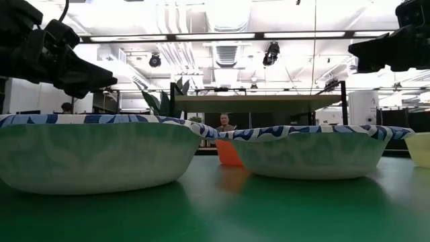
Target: Place and stack bowls onto a shelf
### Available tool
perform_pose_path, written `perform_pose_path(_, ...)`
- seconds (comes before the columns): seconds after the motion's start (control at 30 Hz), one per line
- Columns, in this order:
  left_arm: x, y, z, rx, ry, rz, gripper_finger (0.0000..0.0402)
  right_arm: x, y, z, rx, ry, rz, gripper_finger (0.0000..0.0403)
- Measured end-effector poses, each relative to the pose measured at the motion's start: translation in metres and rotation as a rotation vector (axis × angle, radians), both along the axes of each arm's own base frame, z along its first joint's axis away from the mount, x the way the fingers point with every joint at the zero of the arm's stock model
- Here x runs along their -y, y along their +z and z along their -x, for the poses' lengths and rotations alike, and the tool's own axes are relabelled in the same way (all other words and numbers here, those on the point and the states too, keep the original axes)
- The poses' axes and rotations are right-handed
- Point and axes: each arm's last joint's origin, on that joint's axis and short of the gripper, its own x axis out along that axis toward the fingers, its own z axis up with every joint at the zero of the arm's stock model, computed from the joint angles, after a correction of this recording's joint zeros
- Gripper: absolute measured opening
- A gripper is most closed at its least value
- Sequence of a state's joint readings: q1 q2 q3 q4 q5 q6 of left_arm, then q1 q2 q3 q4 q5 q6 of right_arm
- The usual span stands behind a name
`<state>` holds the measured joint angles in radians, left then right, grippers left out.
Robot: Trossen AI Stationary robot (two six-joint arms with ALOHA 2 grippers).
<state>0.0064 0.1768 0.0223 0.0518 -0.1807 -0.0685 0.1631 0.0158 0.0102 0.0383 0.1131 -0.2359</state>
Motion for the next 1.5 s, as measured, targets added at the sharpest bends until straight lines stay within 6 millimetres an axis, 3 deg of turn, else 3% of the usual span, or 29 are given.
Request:
perform_pose_path(1.3, 0.0, 0.0, 0.0, 0.0, 0.0, 0.0, 0.0149, 0.0, 0.0, 0.0, 0.0, 0.0, 0.0, 0.0009)
perform_pose_path(1.5, -0.0003, 0.0082, -0.0004, 0.094, 0.017, 0.045, 0.0149, 0.0, 0.0, 0.0, 0.0, 0.0, 0.008, 0.0009)
